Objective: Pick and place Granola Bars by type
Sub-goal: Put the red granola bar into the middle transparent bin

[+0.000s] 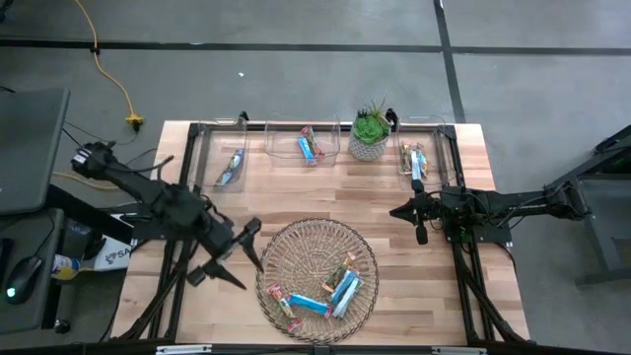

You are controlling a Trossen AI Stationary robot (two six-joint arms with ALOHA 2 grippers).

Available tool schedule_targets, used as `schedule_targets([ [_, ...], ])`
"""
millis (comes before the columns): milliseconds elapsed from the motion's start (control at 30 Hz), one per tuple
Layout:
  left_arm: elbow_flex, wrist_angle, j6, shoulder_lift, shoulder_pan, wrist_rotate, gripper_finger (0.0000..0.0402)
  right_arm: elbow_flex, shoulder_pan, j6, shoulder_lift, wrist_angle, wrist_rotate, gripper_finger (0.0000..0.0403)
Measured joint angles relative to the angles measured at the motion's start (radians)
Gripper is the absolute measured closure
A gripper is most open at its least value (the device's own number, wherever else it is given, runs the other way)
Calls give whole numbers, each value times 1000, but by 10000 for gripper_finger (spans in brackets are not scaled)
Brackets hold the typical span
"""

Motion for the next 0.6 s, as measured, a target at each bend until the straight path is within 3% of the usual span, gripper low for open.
schedule_targets([
  [133,53,-91,44,44,-69,-73,181,0,0,0,0,0,0,391],
  [433,488,-689,200,284,-208,-271,181,0,0,0,0,0,0,391],
  [600,624,-859,197,401,-241,-308,181,0,0,0,0,0,0,391],
])
